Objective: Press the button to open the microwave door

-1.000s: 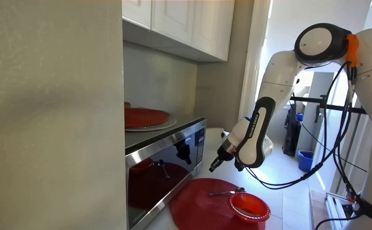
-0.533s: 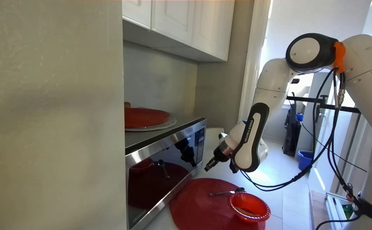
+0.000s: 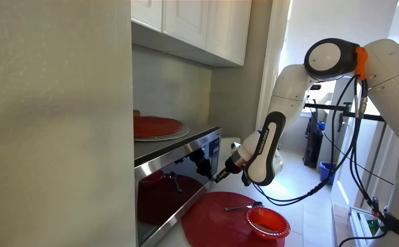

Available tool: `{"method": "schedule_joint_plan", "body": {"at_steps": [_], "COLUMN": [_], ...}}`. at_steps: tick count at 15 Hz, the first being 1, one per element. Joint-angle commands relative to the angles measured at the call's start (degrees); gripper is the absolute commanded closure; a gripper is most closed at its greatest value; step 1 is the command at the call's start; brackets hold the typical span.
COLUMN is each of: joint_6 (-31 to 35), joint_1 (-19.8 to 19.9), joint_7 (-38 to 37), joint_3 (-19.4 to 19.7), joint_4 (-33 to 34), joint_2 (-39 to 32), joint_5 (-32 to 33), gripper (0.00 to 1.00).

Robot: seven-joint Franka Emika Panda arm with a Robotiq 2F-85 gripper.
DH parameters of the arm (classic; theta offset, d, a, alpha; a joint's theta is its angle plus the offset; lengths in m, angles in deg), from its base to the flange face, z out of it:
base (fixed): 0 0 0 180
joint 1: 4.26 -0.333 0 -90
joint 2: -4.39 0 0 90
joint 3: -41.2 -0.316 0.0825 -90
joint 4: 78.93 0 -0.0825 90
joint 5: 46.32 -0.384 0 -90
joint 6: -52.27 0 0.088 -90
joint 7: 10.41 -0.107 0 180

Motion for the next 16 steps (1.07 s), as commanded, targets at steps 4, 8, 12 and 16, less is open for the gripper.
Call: {"method": "schedule_joint_plan", "body": {"at_steps": [4, 8, 12, 16], "joint_6": [4.6, 6.2, 6.6, 6.5], "joint_1": [-1.0, -1.5, -1.4, -1.9], "joint_7": [-1.4, -1.3, -1.7, -1.9], "joint_3": [0.3, 0.7, 0.5, 0.4], "joint_4": [2.9, 3.3, 4.0, 5.8], "joint_2": [-3.7, -4.1, -3.5, -4.1], "joint_5": [0.8, 0.6, 0.5, -0.2], "gripper": [1.00, 1.00, 1.00, 1.00]}}
